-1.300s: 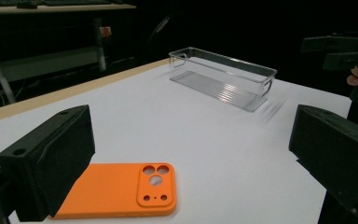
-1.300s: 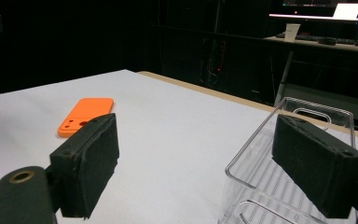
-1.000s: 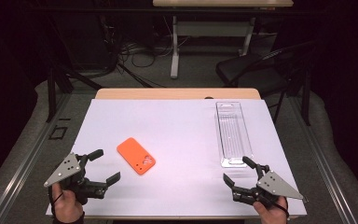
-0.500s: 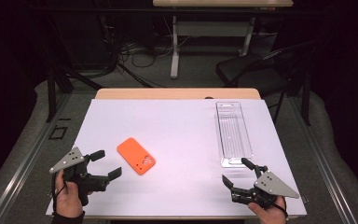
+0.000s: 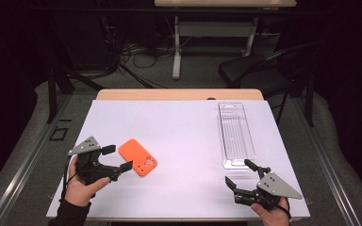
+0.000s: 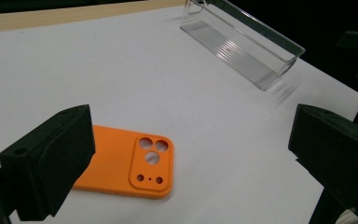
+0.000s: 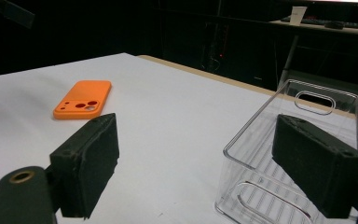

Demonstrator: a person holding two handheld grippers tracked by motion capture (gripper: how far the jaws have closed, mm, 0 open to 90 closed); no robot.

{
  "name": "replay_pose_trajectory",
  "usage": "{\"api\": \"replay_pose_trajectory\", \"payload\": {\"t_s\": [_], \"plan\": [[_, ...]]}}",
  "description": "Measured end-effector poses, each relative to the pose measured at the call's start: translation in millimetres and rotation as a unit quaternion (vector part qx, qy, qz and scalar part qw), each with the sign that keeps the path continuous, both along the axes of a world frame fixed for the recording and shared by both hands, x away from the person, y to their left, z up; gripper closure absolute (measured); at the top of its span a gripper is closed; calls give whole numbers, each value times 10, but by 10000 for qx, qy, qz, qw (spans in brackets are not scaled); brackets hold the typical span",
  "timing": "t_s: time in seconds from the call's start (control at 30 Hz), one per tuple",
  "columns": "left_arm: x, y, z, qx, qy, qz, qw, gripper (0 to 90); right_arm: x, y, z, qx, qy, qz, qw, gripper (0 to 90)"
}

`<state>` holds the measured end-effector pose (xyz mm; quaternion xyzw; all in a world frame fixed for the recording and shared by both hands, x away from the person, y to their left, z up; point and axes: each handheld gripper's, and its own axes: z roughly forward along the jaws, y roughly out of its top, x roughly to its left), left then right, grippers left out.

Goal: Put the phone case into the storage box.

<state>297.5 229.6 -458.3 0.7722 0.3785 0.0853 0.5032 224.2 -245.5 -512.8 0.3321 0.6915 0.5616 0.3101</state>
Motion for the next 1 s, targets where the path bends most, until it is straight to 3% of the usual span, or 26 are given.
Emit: {"api": "replay_pose_trajectory", "payload": {"t_s": [0.07, 0.13, 0.2, 0.27, 0.4, 0.5, 0.57, 0.6, 0.7, 0.9, 1.0], "plan": [[45, -47, 8, 45, -15, -35, 10000, 188, 5, -3, -5, -1, 8, -7, 10000, 141], [74, -75, 8, 92, -15, -46, 9999, 202, 7, -5, -9, -1, 26, 2, 10000, 141], [156, -144, -3, 175, -6, -59, 9998, 330, 9, -5, -12, -3, 24, -5, 10000, 141], [205, -197, -21, 179, 5, -123, 9998, 368, 9, -4, -17, 19, 33, -12, 10000, 142], [258, -285, -49, 288, -6, -199, 9994, 527, 10, -9, -21, 6, 56, 9, 10000, 141], [317, -394, -82, 574, 55, -38, 9983, 565, 9, -7, -25, -3, 79, 9, 10000, 142], [334, -418, -92, 596, 105, -15, 9982, 600, 8, -6, -26, -14, 90, 29, 10000, 142], [370, -467, -121, 549, 265, -20, 9981, 605, 9, -5, -26, -18, 87, 37, 10000, 141], [419, -535, -170, 812, 271, 146, 9962, 617, 11, -4, -29, -24, 88, 47, 9999, 142], [513, -627, -252, 873, 409, 233, 9951, 654, 17, 1, -43, -1, 85, 54, 9999, 142], [572, -682, -308, 1041, 519, 307, 9927, 690, 17, -2, -44, -20, 112, 58, 9999, 142]]}}
